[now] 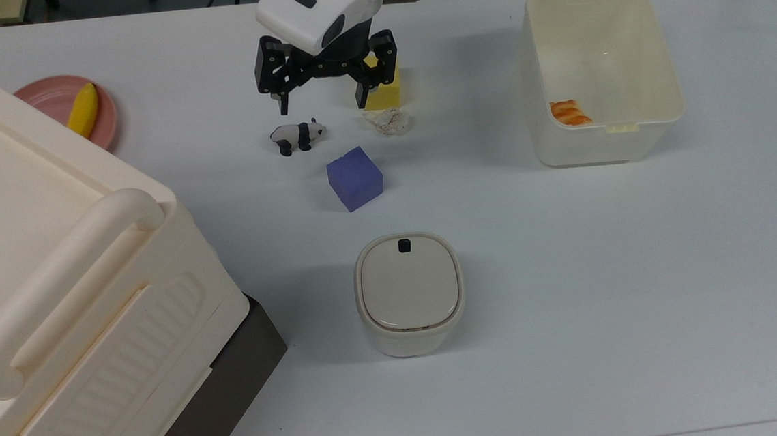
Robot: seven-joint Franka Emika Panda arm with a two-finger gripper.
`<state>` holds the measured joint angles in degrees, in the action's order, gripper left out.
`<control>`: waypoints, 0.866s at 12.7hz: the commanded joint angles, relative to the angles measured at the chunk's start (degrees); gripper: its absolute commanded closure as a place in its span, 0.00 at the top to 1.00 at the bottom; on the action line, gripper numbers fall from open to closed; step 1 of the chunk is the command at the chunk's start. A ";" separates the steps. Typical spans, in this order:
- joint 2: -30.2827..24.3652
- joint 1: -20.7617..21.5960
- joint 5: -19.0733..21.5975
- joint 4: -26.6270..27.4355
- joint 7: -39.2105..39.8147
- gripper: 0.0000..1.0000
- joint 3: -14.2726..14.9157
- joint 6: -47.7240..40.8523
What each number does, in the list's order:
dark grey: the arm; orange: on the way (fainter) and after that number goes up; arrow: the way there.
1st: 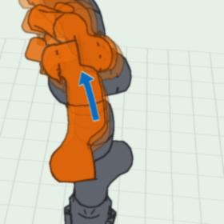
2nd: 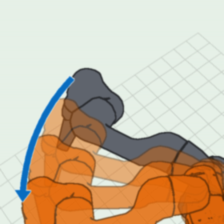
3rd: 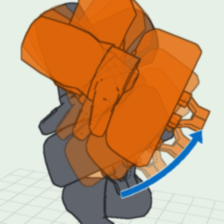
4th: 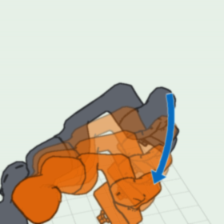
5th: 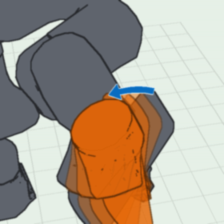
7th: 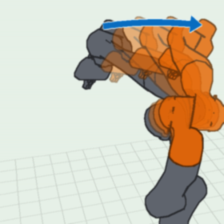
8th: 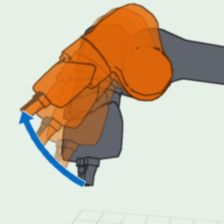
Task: Open the trash can
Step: 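Move the gripper forward toward the small cream trash can, then lower the gripper onto the black button on the trash can lid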
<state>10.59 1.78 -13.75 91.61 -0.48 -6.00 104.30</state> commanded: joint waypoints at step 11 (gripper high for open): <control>-0.48 0.50 2.40 -0.29 3.29 0.00 0.55 5.35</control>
<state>10.58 1.80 -13.60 91.11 1.44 -5.97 104.61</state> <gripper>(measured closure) 0.991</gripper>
